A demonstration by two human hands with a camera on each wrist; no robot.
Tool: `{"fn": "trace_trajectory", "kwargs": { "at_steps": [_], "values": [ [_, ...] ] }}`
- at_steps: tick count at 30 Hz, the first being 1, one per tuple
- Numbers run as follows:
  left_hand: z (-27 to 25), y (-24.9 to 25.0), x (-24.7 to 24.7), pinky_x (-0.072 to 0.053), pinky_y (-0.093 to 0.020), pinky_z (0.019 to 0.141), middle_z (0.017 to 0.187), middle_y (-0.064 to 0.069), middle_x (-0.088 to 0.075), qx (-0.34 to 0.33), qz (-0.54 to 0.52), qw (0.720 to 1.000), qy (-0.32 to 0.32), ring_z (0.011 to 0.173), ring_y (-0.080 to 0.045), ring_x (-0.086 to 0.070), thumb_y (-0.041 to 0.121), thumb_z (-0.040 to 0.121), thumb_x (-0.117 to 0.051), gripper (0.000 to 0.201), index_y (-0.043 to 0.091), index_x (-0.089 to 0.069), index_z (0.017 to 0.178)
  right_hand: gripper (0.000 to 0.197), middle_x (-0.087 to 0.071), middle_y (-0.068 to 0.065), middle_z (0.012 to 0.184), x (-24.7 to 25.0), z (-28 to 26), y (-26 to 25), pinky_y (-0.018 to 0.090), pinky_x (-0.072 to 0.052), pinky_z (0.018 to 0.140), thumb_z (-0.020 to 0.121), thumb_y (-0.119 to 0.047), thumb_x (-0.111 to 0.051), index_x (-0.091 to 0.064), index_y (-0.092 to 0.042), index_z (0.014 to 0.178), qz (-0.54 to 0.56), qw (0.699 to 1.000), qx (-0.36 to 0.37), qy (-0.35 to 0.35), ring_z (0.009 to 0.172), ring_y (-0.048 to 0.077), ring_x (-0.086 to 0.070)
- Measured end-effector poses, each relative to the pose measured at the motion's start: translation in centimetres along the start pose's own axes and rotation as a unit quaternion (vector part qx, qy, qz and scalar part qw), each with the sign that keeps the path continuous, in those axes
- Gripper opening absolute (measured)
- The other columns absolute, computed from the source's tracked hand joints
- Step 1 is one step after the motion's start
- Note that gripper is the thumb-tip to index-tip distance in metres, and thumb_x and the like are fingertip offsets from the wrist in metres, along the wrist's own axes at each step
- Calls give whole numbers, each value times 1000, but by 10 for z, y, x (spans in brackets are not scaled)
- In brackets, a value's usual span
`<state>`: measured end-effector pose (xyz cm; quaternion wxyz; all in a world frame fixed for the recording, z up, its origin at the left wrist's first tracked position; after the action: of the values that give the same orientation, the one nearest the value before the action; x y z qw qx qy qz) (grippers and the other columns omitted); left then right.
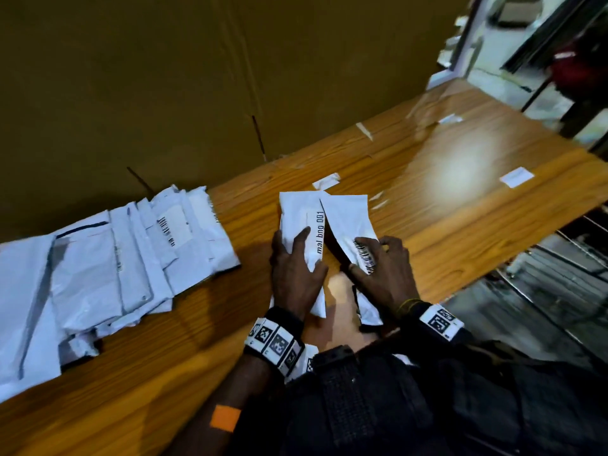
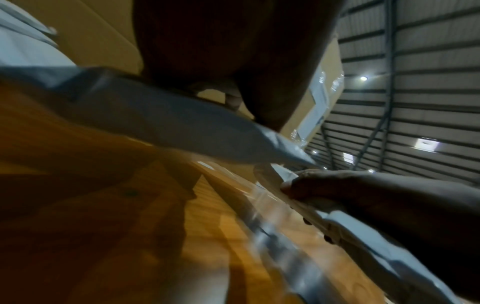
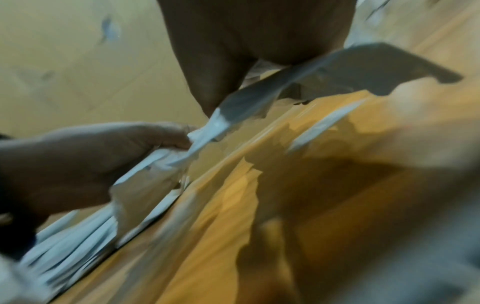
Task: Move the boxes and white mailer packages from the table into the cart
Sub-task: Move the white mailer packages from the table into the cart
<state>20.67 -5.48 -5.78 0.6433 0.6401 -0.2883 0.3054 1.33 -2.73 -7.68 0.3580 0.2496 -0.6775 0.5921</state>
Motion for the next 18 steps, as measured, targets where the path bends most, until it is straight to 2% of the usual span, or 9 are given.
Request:
{"fn": "trace_trajectory", "kwargs": {
  "at_steps": [3,6,9,10,14,18],
  "values": [
    [-12,46,-35,-36,-46,110,151,-17,-25,-42,-1,999,-28,137,-36,-33,34,77,-63,65,33,-45,140,53,-39,9,129,43,-12,48,43,-42,98,81,-48,-66,-53,-36,130,4,998,-48,48,119,32,-41],
    [-26,96,-72,-38,-49,107,148,-16,-29,-95,-18,994,-57,134,-37,-36,43,73,-56,65,32,-48,136,57,-43,10,127,86,-26,96,37,-36,100,75,-50,-62,-56,-34,129,33,991,-86,98,118,32,-43],
    [-43,148,-110,-35,-46,110,154,-12,-21,-124,-25,987,-95,139,-34,-29,40,77,-56,63,35,-45,139,61,-44,9,123,128,-45,144,37,-35,102,70,-52,-56,-56,-34,129,49,982,-115,143,118,30,-43],
    [-44,152,-114,-35,-44,110,156,-10,-18,-124,-30,986,-104,140,-33,-27,38,79,-58,63,36,-44,140,60,-45,8,122,133,-47,147,37,-36,102,71,-53,-56,-56,-34,128,50,981,-112,151,118,29,-43],
    [-72,223,-179,-36,-42,109,159,-4,-13,-173,-31,970,-166,139,-31,-29,34,85,-62,62,41,-39,142,53,-43,7,119,193,-81,219,38,-36,102,77,-41,-68,-55,-36,128,48,965,-158,205,117,30,-43],
    [-102,284,-240,-37,-40,109,157,-4,-16,-225,-39,950,-212,139,-30,-31,34,84,-62,61,42,-40,141,52,-44,7,115,239,-119,285,43,-40,103,77,-35,-71,-58,-32,128,60,942,-205,258,115,30,-47]
  ]
}}
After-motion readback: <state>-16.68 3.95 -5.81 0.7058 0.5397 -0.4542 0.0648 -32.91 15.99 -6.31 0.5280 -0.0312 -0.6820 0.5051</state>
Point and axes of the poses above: each hand's wrist, its own z-axis towards the middle knuckle, its own x-axis out of the back of the hand, y = z × x, the point moved 7 cm from there along z, towards the middle knuckle
